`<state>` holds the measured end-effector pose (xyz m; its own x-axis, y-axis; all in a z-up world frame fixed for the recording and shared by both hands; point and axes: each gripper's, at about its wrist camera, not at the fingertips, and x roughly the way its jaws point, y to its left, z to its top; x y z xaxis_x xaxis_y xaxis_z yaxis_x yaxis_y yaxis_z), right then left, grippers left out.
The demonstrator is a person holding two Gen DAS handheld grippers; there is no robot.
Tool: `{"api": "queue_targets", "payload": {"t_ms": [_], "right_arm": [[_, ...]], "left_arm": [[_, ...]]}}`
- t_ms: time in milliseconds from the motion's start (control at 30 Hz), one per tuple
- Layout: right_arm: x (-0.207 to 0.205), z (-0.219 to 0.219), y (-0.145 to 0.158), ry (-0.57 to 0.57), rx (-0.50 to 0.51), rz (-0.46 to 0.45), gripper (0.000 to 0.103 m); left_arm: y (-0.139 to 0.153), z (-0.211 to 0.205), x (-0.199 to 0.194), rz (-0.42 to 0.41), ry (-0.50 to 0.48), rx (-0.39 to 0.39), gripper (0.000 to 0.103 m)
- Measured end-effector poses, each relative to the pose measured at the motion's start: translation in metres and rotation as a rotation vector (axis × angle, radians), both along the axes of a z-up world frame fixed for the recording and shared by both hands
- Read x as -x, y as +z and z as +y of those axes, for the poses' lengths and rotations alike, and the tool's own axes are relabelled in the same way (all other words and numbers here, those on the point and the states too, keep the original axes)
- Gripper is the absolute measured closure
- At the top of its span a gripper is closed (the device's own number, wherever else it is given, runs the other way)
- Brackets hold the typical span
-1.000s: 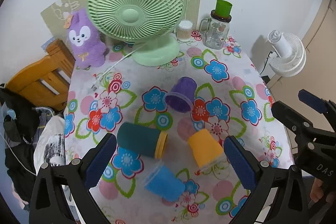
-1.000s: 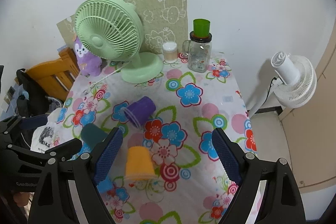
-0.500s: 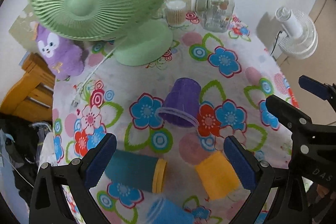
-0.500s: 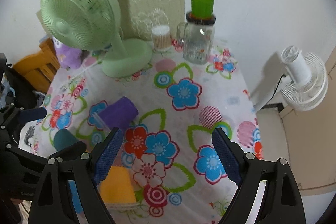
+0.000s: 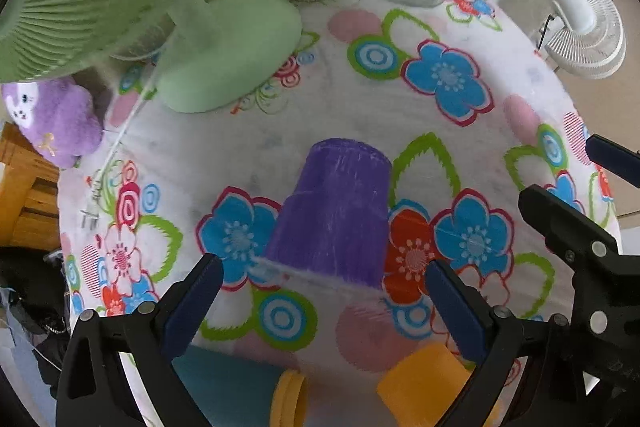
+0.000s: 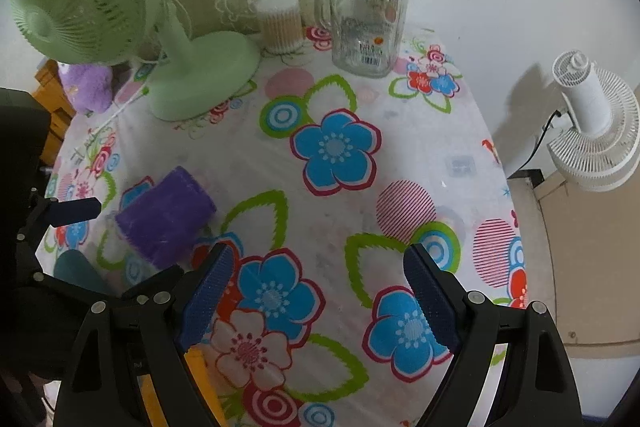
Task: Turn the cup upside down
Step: 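Close the left tool's fingers around the purple cup, then lift the purple cup with the left tool and turn it rim down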
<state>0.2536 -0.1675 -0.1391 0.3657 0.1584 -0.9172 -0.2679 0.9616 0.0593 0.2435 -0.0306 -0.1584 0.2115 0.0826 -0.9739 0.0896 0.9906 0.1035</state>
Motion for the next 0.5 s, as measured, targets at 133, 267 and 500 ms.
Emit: {"api": "queue_targets", "payload": {"t_ms": [133,267,500], "right_arm": [[-0.006,0.002,-0.012,-0.005,0.002,0.023,0.014],[-0.009,0.004,-0.021,-0.006,0.013,0.038,0.014],[-0.008,0.009,-0.028,-0.002,0.017,0.053,0.014]], "left_arm": [[-0.014,0.003,-0.007,0.016,-0.002,0.003,0.002],[-0.027,0.005,-0.012,0.032,-0.007,0.006,0.007],[-0.038,0.007,-0.012,0.046,0.001,0.006,0.026]]}}
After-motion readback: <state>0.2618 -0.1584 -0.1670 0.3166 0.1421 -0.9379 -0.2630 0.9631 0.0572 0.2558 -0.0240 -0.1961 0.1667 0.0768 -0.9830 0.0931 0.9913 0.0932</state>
